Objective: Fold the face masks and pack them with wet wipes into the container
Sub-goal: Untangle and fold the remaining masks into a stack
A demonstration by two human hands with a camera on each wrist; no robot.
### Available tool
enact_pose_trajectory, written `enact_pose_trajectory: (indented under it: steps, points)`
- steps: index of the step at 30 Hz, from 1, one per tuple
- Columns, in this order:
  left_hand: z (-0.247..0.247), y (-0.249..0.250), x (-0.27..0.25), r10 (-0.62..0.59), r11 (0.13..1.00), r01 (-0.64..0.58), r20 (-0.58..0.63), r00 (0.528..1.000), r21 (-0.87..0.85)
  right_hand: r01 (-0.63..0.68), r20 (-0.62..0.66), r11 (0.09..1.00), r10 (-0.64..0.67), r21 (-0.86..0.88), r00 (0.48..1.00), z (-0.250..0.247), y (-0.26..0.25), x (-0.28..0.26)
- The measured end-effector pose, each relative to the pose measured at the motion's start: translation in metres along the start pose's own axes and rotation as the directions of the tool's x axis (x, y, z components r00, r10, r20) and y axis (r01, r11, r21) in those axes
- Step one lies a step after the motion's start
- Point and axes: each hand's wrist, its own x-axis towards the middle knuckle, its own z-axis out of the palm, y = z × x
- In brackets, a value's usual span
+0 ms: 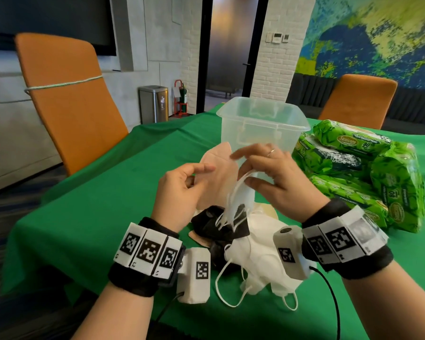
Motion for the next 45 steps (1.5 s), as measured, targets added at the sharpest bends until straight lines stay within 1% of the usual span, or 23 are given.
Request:
enact_pose_trajectory:
  steps: [1, 3, 5, 6, 7, 11, 13, 16, 18, 20, 22, 24, 25, 28, 30, 32, 34, 37, 40, 43, 45]
  points:
    - [0.001, 0.002, 0.0, 0.004, 1.0, -0.004, 0.009, 1.0, 0.02, -0.003, 0.078, 1.0, 0.005, -0.027, 0.997, 0.002, -0.002, 0.0]
    - [0.0, 0.004, 0.001, 0.034, 0.996, -0.035, 0.017, 0.999, 0.078, -0.043, 0.196, 0.992, 0.066, -0.122, 0.978, 0.007, -0.001, 0.001]
    - [-0.002, 0.006, 0.002, 0.068, 0.99, -0.071, 0.025, 0.997, 0.123, -0.129, 0.237, 0.972, 0.174, -0.195, 0.956, 0.008, 0.003, -0.001]
    - [-0.004, 0.007, 0.002, 0.08, 0.988, -0.083, 0.028, 0.996, 0.127, -0.167, 0.226, 0.968, 0.208, -0.187, 0.952, 0.007, 0.004, -0.002]
    - [-0.005, 0.006, 0.002, 0.087, 0.988, -0.09, 0.03, 0.996, 0.124, -0.18, 0.203, 0.971, 0.21, -0.157, 0.956, 0.005, 0.006, -0.003]
    - [-0.006, 0.002, 0.002, 0.084, 0.995, -0.088, 0.076, 0.994, 0.047, -0.13, 0.143, 0.991, 0.127, 0.01, 0.981, -0.005, 0.0, 0.002]
    - [-0.003, 0.005, 0.001, 0.07, 0.997, -0.068, 0.127, 0.989, -0.02, -0.136, 0.104, 0.988, 0.128, 0.067, 0.986, -0.005, -0.002, 0.006]
    - [0.0, 0.009, -0.002, 0.057, 0.996, -0.039, 0.237, 0.97, -0.081, -0.198, 0.032, 0.971, 0.195, 0.132, 0.98, -0.002, 0.0, 0.009]
    - [0.0, 0.011, -0.004, 0.051, 0.993, -0.017, 0.293, 0.955, -0.119, -0.222, 0.02, 0.963, 0.221, 0.152, 0.975, 0.0, 0.002, 0.007]
    - [0.0, 0.011, -0.005, 0.047, 0.992, -0.007, 0.314, 0.948, -0.127, -0.218, 0.018, 0.959, 0.219, 0.178, 0.976, 0.001, 0.003, 0.006]
    - [0.0, 0.012, -0.006, 0.053, 0.989, -0.005, 0.33, 0.943, -0.145, -0.236, 0.052, 0.949, 0.23, 0.211, 0.972, 0.002, 0.005, 0.005]
    - [0.0, 0.012, -0.006, 0.057, 0.985, -0.001, 0.319, 0.946, -0.172, -0.275, 0.09, 0.928, 0.261, 0.25, 0.961, 0.003, 0.008, 0.004]
    - [0.001, 0.011, -0.006, 0.053, 0.982, 0.003, 0.291, 0.955, -0.19, -0.304, 0.087, 0.912, 0.292, 0.275, 0.953, 0.003, 0.011, 0.004]
    - [0.004, 0.007, -0.008, 0.007, 0.953, 0.038, 0.147, 0.989, -0.302, -0.368, 0.019, 0.866, 0.385, 0.338, 0.923, 0.004, 0.019, 0.001]
    - [0.006, 0.004, -0.01, -0.049, 0.934, 0.069, 0.065, 0.997, -0.351, -0.388, -0.007, 0.846, 0.419, 0.366, 0.908, 0.004, 0.022, -0.002]
    - [0.009, 0.003, -0.012, -0.078, 0.936, 0.086, 0.036, 0.996, -0.342, -0.413, -0.009, 0.825, 0.451, 0.386, 0.893, 0.005, 0.022, -0.004]
    - [0.011, 0.002, -0.013, -0.079, 0.949, 0.081, 0.017, 0.997, -0.305, -0.425, 0.004, 0.819, 0.459, 0.385, 0.889, 0.006, 0.022, -0.006]
    - [0.014, 0.004, -0.014, -0.055, 0.965, 0.062, 0.038, 0.998, -0.255, -0.412, 0.014, 0.854, 0.43, 0.316, 0.903, 0.005, 0.018, -0.005]
    - [0.016, 0.007, -0.016, -0.026, 0.975, 0.049, 0.107, 0.994, -0.218, -0.384, 0.021, 0.899, 0.389, 0.21, 0.921, -0.001, 0.011, 0.0]
    - [0.017, 0.01, -0.017, -0.018, 0.973, 0.058, 0.178, 0.984, -0.225, -0.388, 0.069, 0.909, 0.382, 0.154, 0.922, -0.004, 0.006, 0.006]
    - [0.018, 0.011, -0.018, -0.029, 0.964, 0.082, 0.209, 0.978, -0.251, -0.403, 0.106, 0.904, 0.391, 0.146, 0.914, -0.003, 0.003, 0.007]
